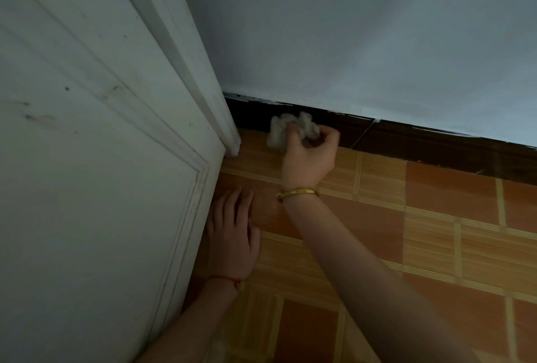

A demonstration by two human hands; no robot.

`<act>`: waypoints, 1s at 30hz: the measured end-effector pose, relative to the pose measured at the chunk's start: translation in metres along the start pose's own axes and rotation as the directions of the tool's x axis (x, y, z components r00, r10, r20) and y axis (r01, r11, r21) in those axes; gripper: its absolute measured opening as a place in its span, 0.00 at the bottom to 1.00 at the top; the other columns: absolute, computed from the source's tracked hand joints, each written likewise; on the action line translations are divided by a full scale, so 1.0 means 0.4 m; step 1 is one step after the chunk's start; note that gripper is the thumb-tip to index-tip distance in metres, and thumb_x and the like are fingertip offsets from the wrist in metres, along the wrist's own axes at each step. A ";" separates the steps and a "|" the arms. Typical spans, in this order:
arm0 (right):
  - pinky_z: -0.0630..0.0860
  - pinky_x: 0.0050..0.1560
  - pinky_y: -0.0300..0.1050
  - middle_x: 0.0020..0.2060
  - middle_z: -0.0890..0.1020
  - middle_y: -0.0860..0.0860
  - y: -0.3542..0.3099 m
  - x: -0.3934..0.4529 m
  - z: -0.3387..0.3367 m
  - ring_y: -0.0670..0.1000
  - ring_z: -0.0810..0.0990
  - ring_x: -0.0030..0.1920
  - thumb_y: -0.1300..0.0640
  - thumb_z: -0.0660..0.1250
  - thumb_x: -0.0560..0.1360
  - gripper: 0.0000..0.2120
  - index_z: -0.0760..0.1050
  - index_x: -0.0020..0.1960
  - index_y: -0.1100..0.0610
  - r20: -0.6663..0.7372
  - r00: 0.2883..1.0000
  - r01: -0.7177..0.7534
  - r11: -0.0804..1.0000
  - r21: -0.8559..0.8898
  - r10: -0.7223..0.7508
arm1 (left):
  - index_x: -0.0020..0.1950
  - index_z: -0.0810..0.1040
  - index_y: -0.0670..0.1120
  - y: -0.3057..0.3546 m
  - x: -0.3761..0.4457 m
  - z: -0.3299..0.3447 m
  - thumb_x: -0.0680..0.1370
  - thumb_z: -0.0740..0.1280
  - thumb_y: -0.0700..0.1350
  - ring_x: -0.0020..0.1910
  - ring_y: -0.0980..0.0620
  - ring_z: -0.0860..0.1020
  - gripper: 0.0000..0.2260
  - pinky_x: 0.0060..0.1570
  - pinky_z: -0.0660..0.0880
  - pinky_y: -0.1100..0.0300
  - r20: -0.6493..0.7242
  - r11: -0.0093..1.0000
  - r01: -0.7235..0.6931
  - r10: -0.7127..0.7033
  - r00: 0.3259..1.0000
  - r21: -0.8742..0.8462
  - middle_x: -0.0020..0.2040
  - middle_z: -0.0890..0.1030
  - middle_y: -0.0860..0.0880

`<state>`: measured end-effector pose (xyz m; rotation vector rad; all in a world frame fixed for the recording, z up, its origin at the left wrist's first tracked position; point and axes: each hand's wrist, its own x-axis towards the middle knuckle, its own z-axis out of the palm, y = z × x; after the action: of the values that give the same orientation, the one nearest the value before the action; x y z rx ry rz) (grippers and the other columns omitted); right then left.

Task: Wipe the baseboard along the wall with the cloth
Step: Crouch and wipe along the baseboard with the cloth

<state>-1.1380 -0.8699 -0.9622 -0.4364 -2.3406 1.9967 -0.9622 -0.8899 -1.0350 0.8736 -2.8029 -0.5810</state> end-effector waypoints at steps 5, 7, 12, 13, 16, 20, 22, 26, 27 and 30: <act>0.79 0.45 0.42 0.46 0.79 0.53 -0.007 0.021 -0.034 0.50 0.79 0.46 0.57 0.76 0.68 0.16 0.71 0.48 0.55 -0.107 0.994 0.034 0.997 0.063 -0.027 | 0.73 0.71 0.45 0.004 0.000 0.001 0.77 0.57 0.46 0.72 0.43 0.66 0.24 0.69 0.67 0.40 -0.014 1.000 -0.001 0.001 1.000 -0.008 0.73 0.70 0.44; 0.78 0.45 0.42 0.44 0.79 0.53 -0.011 -0.008 0.014 0.50 0.79 0.44 0.57 0.77 0.66 0.16 0.72 0.47 0.56 -0.033 0.998 0.057 0.996 0.061 -0.055 | 0.73 0.71 0.45 0.003 0.000 0.001 0.76 0.57 0.46 0.72 0.43 0.66 0.24 0.69 0.67 0.40 -0.019 1.000 -0.002 0.002 1.000 0.003 0.73 0.70 0.44; 0.69 0.42 0.27 0.41 0.76 0.52 -0.021 -0.071 0.126 0.39 0.72 0.38 0.60 0.79 0.64 0.16 0.70 0.40 0.59 0.131 0.988 0.083 0.996 0.036 -0.087 | 0.70 0.68 0.44 -0.001 -0.002 0.008 0.76 0.58 0.46 0.70 0.40 0.66 0.22 0.65 0.70 0.37 -0.056 0.999 -0.022 0.023 0.998 0.028 0.70 0.70 0.42; 0.69 0.42 0.26 0.41 0.76 0.52 -0.021 -0.067 0.125 0.39 0.72 0.38 0.60 0.79 0.64 0.16 0.70 0.40 0.58 0.134 0.988 0.078 0.996 0.036 -0.082 | 0.70 0.68 0.45 -0.002 -0.001 0.008 0.76 0.58 0.46 0.70 0.41 0.66 0.22 0.65 0.70 0.38 -0.055 1.000 -0.021 0.022 0.998 0.023 0.71 0.71 0.42; 0.76 0.46 0.44 0.41 0.78 0.53 -0.014 -0.032 0.070 0.48 0.76 0.41 0.55 0.78 0.65 0.16 0.72 0.41 0.58 0.077 0.996 0.040 0.999 0.011 -0.041 | 0.73 0.70 0.45 -0.004 -0.003 0.004 0.76 0.57 0.46 0.71 0.42 0.67 0.24 0.68 0.67 0.39 -0.038 1.000 -0.028 0.028 0.999 0.006 0.73 0.71 0.43; 0.77 0.48 0.48 0.43 0.80 0.55 -0.011 0.045 -0.047 0.52 0.79 0.44 0.55 0.78 0.65 0.16 0.72 0.42 0.58 -0.123 0.992 -0.023 0.999 0.023 0.025 | 0.74 0.70 0.46 -0.002 -0.003 0.002 0.77 0.57 0.46 0.72 0.42 0.67 0.25 0.69 0.67 0.40 -0.018 1.000 -0.011 0.010 1.000 -0.016 0.73 0.70 0.45; 0.78 0.45 0.42 0.44 0.80 0.55 -0.013 0.067 -0.088 0.50 0.78 0.43 0.55 0.77 0.66 0.16 0.71 0.42 0.59 -0.161 0.986 -0.025 0.999 0.045 0.032 | 0.74 0.70 0.46 -0.001 -0.002 0.002 0.77 0.57 0.46 0.72 0.43 0.66 0.25 0.68 0.67 0.40 -0.019 1.000 -0.007 0.006 1.000 -0.021 0.73 0.70 0.45; 0.76 0.40 0.40 0.41 0.79 0.56 0.003 0.055 -0.063 0.49 0.77 0.40 0.55 0.76 0.67 0.16 0.69 0.40 0.58 -0.155 0.988 0.022 1.000 -0.005 -0.023 | 0.74 0.69 0.46 -0.001 -0.001 0.002 0.77 0.57 0.46 0.71 0.43 0.66 0.25 0.68 0.68 0.39 -0.014 1.000 -0.008 0.008 1.000 -0.007 0.73 0.71 0.45; 0.77 0.42 0.43 0.42 0.79 0.55 0.010 0.044 -0.038 0.51 0.78 0.42 0.55 0.77 0.67 0.16 0.69 0.40 0.57 -0.128 0.991 0.030 0.999 -0.029 -0.033 | 0.74 0.70 0.46 -0.001 -0.001 0.002 0.77 0.57 0.46 0.71 0.43 0.66 0.25 0.68 0.68 0.39 -0.014 1.000 -0.008 0.008 1.000 -0.001 0.73 0.71 0.44; 0.75 0.43 0.40 0.42 0.78 0.54 0.035 0.000 0.047 0.49 0.77 0.41 0.56 0.78 0.66 0.16 0.69 0.40 0.56 0.021 0.999 0.044 0.996 -0.081 -0.042 | 0.73 0.70 0.46 0.001 -0.001 0.001 0.76 0.57 0.46 0.71 0.43 0.66 0.25 0.68 0.67 0.41 -0.023 1.000 -0.007 0.008 1.000 0.019 0.73 0.71 0.44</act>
<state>-1.1390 -0.8860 -0.9792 -0.3688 -2.4279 1.9011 -0.9623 -0.8893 -1.0351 0.8672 -2.7948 -0.5404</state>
